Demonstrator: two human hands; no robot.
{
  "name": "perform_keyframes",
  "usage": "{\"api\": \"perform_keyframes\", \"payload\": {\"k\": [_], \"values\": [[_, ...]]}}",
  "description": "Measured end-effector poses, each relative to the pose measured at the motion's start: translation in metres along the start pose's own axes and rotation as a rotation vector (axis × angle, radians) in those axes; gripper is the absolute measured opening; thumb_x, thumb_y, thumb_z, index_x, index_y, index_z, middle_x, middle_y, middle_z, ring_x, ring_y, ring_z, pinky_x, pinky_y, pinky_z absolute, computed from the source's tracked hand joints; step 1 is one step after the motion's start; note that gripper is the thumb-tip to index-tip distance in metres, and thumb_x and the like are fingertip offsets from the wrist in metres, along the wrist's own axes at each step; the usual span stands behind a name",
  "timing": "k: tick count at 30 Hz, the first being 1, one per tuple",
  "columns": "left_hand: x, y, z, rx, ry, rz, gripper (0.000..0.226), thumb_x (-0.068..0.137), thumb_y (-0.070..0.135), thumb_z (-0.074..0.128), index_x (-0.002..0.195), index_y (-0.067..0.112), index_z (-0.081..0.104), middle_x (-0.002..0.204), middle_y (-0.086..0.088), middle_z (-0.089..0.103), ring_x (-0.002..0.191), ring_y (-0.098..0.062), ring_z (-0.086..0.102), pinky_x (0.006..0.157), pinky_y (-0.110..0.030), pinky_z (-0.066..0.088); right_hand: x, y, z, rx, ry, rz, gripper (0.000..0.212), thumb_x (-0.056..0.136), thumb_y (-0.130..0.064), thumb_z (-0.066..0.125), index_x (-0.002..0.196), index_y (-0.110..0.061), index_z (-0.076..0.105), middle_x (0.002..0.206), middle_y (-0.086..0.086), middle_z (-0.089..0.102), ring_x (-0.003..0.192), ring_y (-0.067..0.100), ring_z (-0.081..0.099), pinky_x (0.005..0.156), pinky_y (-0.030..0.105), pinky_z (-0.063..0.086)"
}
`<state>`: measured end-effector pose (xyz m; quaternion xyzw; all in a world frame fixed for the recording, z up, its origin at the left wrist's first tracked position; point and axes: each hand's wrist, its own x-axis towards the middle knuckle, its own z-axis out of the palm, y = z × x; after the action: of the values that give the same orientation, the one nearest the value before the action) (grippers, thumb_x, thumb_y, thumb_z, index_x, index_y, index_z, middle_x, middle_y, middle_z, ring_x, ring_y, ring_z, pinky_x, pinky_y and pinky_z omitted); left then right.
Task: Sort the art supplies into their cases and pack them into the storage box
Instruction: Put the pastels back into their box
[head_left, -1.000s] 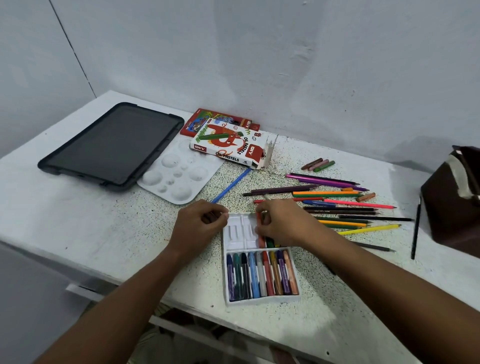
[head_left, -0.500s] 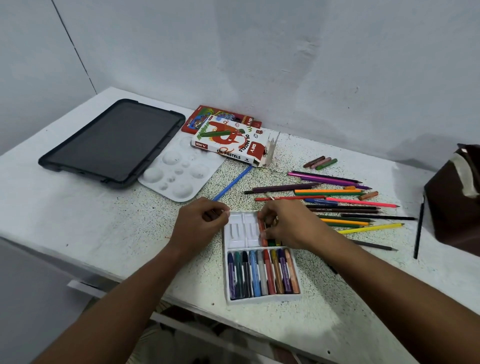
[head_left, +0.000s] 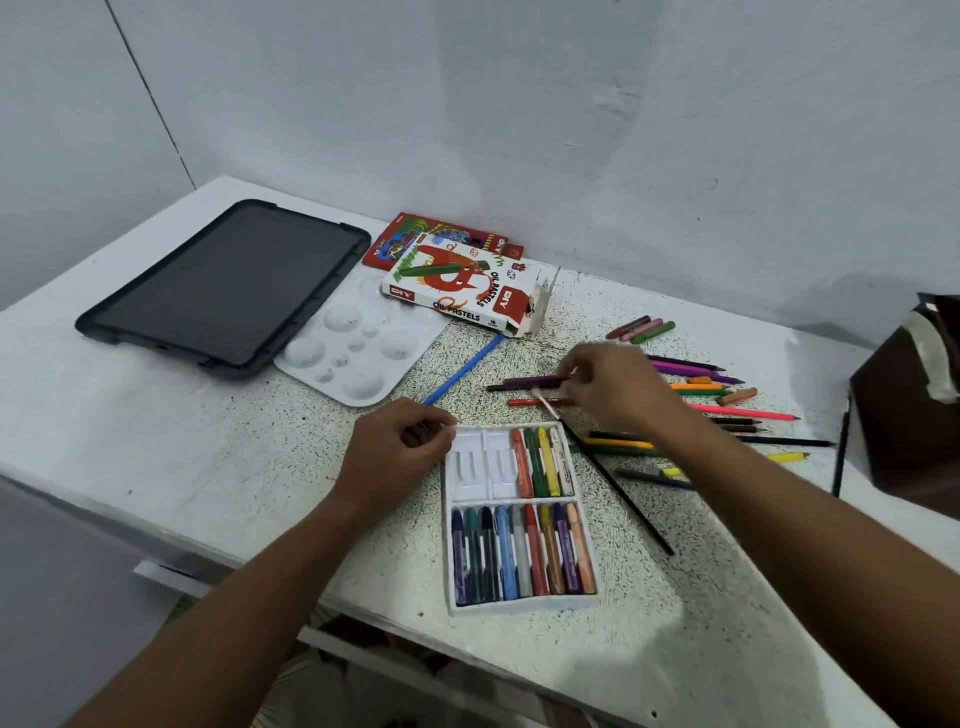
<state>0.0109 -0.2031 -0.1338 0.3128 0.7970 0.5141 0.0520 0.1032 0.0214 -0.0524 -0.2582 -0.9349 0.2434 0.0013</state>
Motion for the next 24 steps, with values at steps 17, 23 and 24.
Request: {"api": "perform_keyframes", "payload": {"k": [17, 23, 24], "values": [[0.001, -0.002, 0.0, -0.004, 0.019, 0.005, 0.013, 0.077, 0.011, 0.078, 0.087, 0.019, 0.077, 0.075, 0.008, 0.065, 0.068, -0.009, 0.06, 0.063, -0.015, 0.046, 0.077, 0.119, -0.038, -0.397, 0.139, -0.022, 0.029, 0.081, -0.001, 0.062, 0.107, -0.016, 0.065, 0.113, 0.011, 0.059, 0.108, 0.032, 0.051, 0.085, 0.037, 0.045], [0.001, -0.003, 0.0, 0.009, 0.021, 0.02, 0.013, 0.078, 0.011, 0.078, 0.087, 0.02, 0.077, 0.076, 0.008, 0.065, 0.068, -0.009, 0.06, 0.065, -0.019, 0.049, 0.073, 0.119, -0.04, -0.514, 0.129, -0.039, 0.031, 0.082, 0.005, 0.056, 0.105, -0.015, 0.062, 0.115, 0.009, 0.06, 0.106, 0.029, 0.048, 0.078, 0.036, 0.044], [0.001, -0.002, 0.0, 0.01, 0.022, 0.021, 0.013, 0.078, 0.011, 0.078, 0.087, 0.02, 0.077, 0.076, 0.008, 0.065, 0.068, -0.009, 0.061, 0.065, -0.019, 0.048, 0.073, 0.12, -0.039, -0.517, 0.133, -0.047, 0.033, 0.082, 0.005, 0.055, 0.107, -0.014, 0.062, 0.114, 0.01, 0.06, 0.106, 0.03, 0.049, 0.078, 0.036, 0.044]]}}
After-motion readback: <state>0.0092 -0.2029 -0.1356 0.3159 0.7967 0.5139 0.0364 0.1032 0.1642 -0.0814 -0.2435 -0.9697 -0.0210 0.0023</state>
